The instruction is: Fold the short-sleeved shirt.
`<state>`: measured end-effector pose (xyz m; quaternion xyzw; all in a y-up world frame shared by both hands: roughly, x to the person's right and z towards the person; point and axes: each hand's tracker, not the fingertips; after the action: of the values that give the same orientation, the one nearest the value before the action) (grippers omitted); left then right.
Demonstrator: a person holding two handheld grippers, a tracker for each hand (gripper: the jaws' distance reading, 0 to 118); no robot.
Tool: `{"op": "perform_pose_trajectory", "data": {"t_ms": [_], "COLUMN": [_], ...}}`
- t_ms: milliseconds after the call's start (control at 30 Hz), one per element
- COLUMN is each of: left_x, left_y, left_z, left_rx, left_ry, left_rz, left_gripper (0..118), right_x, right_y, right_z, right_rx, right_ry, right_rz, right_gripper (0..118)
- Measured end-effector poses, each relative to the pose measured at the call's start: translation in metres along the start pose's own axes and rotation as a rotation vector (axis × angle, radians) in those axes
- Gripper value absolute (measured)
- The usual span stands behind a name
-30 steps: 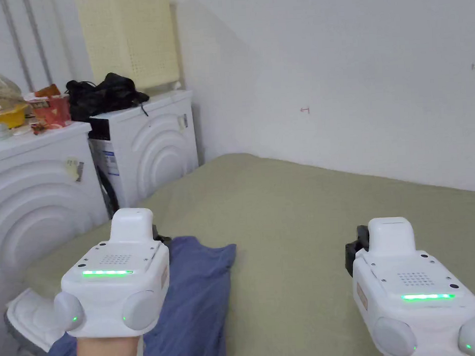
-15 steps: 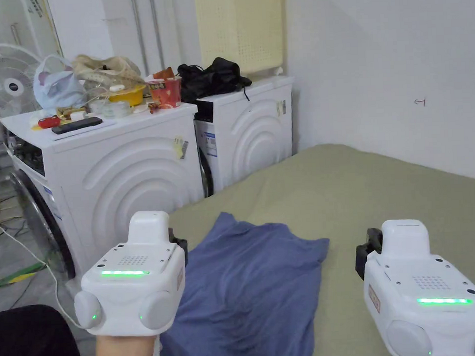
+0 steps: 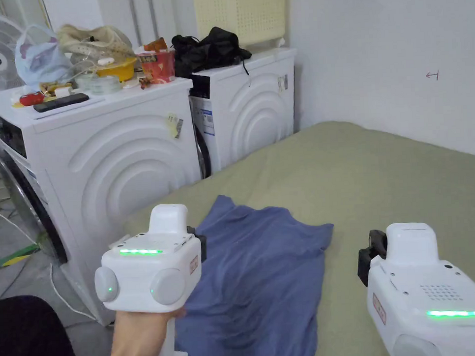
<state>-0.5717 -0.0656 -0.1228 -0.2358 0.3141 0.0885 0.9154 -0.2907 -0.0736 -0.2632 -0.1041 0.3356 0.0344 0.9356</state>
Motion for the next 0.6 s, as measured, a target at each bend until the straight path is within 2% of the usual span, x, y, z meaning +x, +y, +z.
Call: {"op": "perform_pose_trajectory", "data": {"t_ms": [167,267,433,500,533,567,600], "left_x": [0.02,0.03,0.049,0.055,0.058,0.062,0.068], "left_y": [0.001,-0.003,-0.01,-0.011,-0.011,-0.012,-0.013], "left_z": [-0.094,-0.155,-0.236,-0.253,-0.259,-0.266,-0.264], "left_rx": [-0.161,-0.306,-0.51,-0.566,-0.576,-0.576,-0.581], "left_ry": [-0.069,-0.113,-0.152,-0.165,-0.18,-0.165,-0.146], "left_rz": [-0.054,-0.02,-0.04,0.01,-0.009,-0.022,-0.033], "left_gripper": [0,0,0,0,2,10,33], "right_x": [0.004,0.007,0.012,0.016,0.018,0.02,0.021], "right_y": [-0.022,-0.037,-0.056,-0.062,-0.064,-0.067,-0.069], "right_z": [-0.025,-0.036,-0.05,-0.053,-0.055,-0.055,-0.056], "right_rx": [-0.061,-0.083,-0.122,-0.13,-0.137,-0.139,-0.143], "right_ry": [-0.006,-0.003,-0.015,-0.019,-0.019,-0.024,-0.024], "right_rz": [0.003,0.007,0.033,0.029,0.023,0.019,0.018], "right_gripper": [0,0,0,0,0,0,0]}}
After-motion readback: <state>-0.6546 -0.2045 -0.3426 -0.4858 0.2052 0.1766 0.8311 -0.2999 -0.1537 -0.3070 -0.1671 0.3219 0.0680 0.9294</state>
